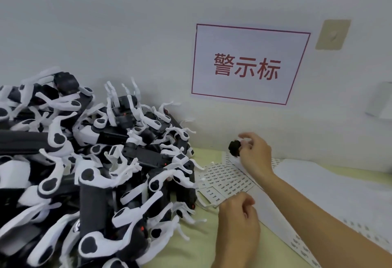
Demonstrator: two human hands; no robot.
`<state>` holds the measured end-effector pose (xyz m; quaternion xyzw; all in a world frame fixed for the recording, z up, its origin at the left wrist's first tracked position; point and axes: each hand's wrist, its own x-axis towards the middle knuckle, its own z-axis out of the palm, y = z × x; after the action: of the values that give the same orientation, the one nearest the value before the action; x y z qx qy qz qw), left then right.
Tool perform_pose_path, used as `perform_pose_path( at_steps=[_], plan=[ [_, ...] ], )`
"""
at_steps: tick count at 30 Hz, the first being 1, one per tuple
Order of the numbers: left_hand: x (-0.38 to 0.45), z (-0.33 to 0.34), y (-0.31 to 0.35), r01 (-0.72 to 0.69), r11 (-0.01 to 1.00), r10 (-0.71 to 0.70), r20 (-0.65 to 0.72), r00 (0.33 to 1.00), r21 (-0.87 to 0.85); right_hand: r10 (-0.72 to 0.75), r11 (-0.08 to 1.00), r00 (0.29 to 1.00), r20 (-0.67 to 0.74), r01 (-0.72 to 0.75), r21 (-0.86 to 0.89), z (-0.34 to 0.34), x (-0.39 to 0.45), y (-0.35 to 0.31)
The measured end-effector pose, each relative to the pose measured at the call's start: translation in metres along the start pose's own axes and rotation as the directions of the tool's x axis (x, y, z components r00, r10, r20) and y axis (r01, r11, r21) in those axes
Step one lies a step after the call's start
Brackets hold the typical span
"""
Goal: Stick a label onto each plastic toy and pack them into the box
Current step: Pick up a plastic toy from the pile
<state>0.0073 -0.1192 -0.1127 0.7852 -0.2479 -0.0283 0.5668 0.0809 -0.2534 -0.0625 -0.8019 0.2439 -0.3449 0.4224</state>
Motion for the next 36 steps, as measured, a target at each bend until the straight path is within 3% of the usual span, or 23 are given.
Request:
perform_pose_path(
  at_steps=[3,5,7,9,11,13,15,17,21,24,27,30,33,36],
  plan=[
    [0.0,0.0,0.001,0.034,0.997,-0.034,-0.014,0.999,-0.063,0.15,0.949,0.989,-0.004,-0.142,0.283,-0.042,-0.012,-0.002],
    [0.002,-0.001,0.004,0.076,0.978,-0.09,-0.062,0.994,-0.196,0.242,0.845,0.968,0.066,-0.243,0.476,-0.071,-0.028,-0.002],
    [0.004,-0.003,0.008,0.125,0.905,-0.18,-0.099,0.979,-0.406,0.336,0.663,0.925,0.177,-0.366,0.653,-0.095,-0.05,-0.002],
    [0.003,-0.005,0.013,0.171,0.797,-0.241,-0.045,0.969,-0.579,0.434,0.436,0.86,0.268,-0.461,0.773,-0.112,-0.073,0.004],
    [0.002,-0.004,0.016,0.23,0.726,-0.261,0.05,0.964,-0.648,0.488,0.212,0.809,0.329,-0.475,0.854,-0.121,-0.092,0.012],
    [0.0,0.002,0.016,0.286,0.614,-0.258,0.155,0.954,-0.736,0.477,0.142,0.807,0.349,-0.462,0.875,-0.125,-0.104,0.02],
    [-0.005,0.007,0.018,0.343,0.49,-0.227,0.262,0.938,-0.802,0.436,0.212,0.834,0.339,-0.462,0.861,-0.126,-0.111,0.024],
    [-0.007,0.008,0.018,0.338,0.513,-0.188,0.281,0.941,-0.789,0.435,0.378,0.846,0.308,-0.482,0.79,-0.128,-0.114,0.023],
    [-0.001,0.001,0.018,0.177,0.567,-0.245,0.04,0.969,-0.804,0.391,0.761,0.885,0.251,-0.465,0.452,-0.139,-0.117,0.02],
    [0.002,-0.002,0.019,0.085,0.64,-0.281,-0.129,0.951,-0.764,0.305,0.942,0.942,0.137,-0.32,0.102,-0.155,-0.122,0.029],
    [0.002,-0.002,0.017,0.002,0.716,-0.244,-0.248,0.938,-0.698,0.183,0.981,0.982,0.039,-0.18,-0.073,-0.177,-0.13,0.048],
    [0.001,0.004,0.015,-0.031,0.826,-0.149,-0.271,0.951,-0.563,0.15,0.957,0.989,-0.002,-0.145,-0.25,-0.198,-0.133,0.066],
    [-0.005,0.011,0.014,-0.019,0.937,-0.059,-0.213,0.975,-0.348,0.227,0.853,0.974,-0.018,-0.207,-0.479,-0.212,-0.133,0.078],
    [-0.007,0.016,0.013,-0.044,0.973,-0.004,-0.211,0.978,-0.225,0.325,0.701,0.944,-0.055,-0.279,-0.656,-0.219,-0.136,0.085]
  ],
)
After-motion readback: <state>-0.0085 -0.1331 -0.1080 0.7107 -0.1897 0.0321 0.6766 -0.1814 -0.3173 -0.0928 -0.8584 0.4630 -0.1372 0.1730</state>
